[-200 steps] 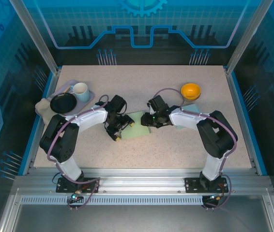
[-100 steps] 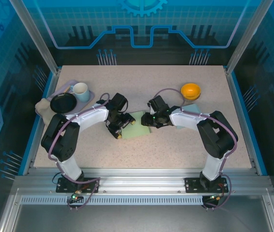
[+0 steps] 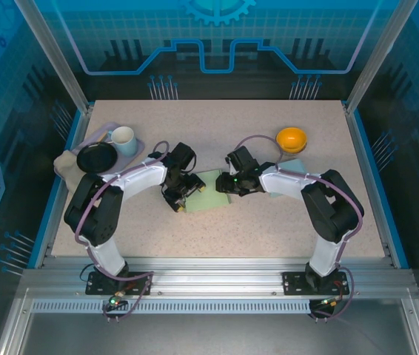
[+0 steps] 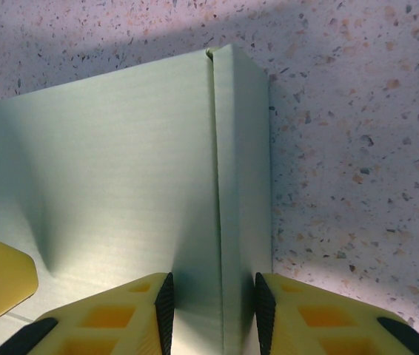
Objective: Fold the paper box
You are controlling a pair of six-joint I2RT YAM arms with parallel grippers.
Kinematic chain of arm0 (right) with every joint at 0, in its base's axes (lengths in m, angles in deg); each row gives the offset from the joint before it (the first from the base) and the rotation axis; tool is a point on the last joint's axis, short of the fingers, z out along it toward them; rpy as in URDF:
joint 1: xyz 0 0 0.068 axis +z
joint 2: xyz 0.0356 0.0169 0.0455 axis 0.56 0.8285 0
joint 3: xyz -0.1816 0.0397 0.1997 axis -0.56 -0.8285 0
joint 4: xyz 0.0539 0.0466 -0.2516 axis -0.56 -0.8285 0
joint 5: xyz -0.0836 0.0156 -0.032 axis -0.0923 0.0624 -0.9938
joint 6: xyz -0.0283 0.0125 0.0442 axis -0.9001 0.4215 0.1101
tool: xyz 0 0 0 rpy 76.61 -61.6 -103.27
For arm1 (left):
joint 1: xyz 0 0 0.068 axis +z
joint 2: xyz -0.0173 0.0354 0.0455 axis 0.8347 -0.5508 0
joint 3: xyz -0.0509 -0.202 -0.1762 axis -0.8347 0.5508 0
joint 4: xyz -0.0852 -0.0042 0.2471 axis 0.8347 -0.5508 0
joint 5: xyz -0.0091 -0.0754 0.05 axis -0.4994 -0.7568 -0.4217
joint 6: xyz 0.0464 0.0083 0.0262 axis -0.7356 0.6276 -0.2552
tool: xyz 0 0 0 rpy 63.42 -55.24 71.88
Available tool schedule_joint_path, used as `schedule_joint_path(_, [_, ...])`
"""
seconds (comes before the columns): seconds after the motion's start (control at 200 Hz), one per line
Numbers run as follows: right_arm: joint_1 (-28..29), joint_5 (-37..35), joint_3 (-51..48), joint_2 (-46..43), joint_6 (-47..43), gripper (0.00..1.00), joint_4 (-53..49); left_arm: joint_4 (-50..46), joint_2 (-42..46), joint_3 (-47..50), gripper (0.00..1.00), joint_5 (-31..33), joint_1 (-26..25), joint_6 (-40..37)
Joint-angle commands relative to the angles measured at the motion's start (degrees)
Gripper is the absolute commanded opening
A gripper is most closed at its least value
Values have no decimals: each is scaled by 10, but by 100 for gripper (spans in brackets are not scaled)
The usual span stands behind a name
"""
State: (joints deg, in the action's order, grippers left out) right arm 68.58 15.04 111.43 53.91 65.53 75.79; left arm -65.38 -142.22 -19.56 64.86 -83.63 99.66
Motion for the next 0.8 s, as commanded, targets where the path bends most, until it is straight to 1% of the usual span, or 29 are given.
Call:
schedule_joint_path(0.0, [8,-15,-12,-4,-7,35,-40,6,-10,9,84,-1,5,-7])
schedule_joint_path(0.105, [8,-18,-6,-1,-13,35,-49,7,-16,2,82,-4,5,-7])
schedule_joint_path(0.285, [7,-18,-2,0,-13,35,-51,-1,-24,-8,82,7,6,-18])
schedule_joint_path(0.655, [7,-19,-6,-4,-19,35,-52,6,-34,5,81,11,11,-24])
schedule_joint_path(0.795, [7,-16,-11,-10,-17,35,-48,10,-36,4,78,11,11,-24])
